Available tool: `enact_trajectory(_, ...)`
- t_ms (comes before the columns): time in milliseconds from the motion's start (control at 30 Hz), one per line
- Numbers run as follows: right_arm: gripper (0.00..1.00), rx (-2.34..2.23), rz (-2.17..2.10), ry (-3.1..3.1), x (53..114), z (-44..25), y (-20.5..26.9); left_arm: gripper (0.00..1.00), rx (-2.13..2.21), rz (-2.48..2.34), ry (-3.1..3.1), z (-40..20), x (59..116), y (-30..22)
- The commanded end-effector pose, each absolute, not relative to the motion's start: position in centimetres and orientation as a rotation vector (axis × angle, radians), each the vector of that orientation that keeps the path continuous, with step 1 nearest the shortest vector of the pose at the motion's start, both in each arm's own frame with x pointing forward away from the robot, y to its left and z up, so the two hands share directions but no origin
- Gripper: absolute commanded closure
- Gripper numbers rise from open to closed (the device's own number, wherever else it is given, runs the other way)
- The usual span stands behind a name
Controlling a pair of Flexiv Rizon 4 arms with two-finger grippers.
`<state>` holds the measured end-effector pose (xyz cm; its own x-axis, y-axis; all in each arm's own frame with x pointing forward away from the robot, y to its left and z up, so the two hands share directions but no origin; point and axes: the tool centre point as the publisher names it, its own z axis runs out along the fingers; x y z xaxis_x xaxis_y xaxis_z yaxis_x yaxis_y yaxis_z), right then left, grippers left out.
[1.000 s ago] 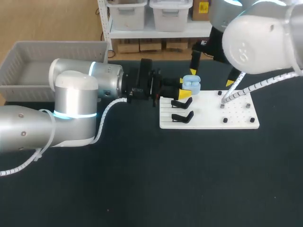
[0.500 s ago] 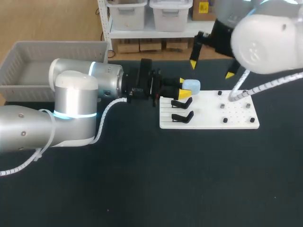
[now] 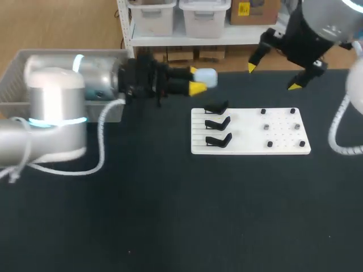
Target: Pick up each earbud case from the left stands, insert the matching earbuds, close the lid, and place the case in the box.
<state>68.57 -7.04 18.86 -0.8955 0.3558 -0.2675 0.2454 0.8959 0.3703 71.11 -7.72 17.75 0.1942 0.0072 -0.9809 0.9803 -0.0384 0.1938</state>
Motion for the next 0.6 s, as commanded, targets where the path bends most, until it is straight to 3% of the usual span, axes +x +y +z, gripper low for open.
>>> enact_trajectory(33, 0.00, 0.451, 0.471, 2.655, 68.1, 18.6, -7.3, 1.00, 1.252, -0.915, 1.151, 21.5, 69.5, -1.5)
enact_trajectory(600, 0.00, 0.451, 0.471, 2.655, 68.1, 18.6, -7.3, 1.00, 1.065, -0.436, 1.666, 16.8, 82.2, 17.3)
